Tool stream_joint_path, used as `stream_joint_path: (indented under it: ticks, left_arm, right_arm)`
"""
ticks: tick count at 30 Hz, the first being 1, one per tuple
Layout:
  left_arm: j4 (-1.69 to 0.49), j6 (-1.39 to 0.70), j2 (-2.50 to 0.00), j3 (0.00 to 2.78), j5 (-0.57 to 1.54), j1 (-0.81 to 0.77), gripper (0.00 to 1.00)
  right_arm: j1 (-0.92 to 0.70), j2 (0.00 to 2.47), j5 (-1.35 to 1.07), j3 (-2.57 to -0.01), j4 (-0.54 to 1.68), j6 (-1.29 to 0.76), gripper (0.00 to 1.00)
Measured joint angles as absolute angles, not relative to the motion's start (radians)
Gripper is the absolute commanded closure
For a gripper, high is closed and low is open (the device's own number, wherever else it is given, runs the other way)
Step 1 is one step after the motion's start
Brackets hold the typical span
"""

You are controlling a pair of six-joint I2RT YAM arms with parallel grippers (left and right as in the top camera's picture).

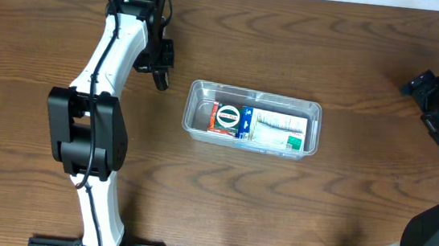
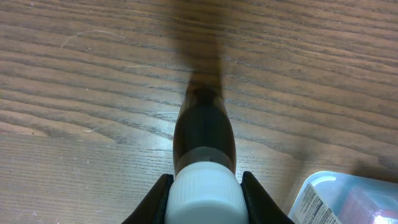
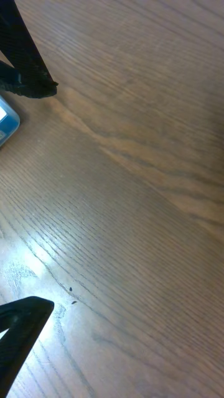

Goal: Pack container
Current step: 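Carry the bottle right toward the container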

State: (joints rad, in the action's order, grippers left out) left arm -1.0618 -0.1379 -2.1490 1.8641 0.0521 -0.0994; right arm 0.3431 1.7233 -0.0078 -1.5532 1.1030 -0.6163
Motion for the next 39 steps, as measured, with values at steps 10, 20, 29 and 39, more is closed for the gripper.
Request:
stream_joint_path:
  ticks: [10,20,29,39]
  left_arm:
    - [-1.120,-0.138,-2.080,1.863,0.052,-0.099,0.90]
    - [-1.333,-0.138,-1.814,1.863,0.134,-0.102,0.90]
    - [-1.481,-0.026,-1.778,1.863,0.333,-0.181,0.90]
    - [-1.489,0.101,-1.777,1.863,0.456,-0.271,0.90]
  right_arm:
    - [0.343,1.723,-0.008,-1.553,1.103,-0.616,0.01]
    - [0.343,1.723,-0.008,-1.553,1.103,-0.616,0.01]
    - [0.343,1.723,-0.008,-1.553,1.103,-0.616,0.01]
    - [0.343,1.723,-0.008,-1.553,1.103,-0.616,0.01]
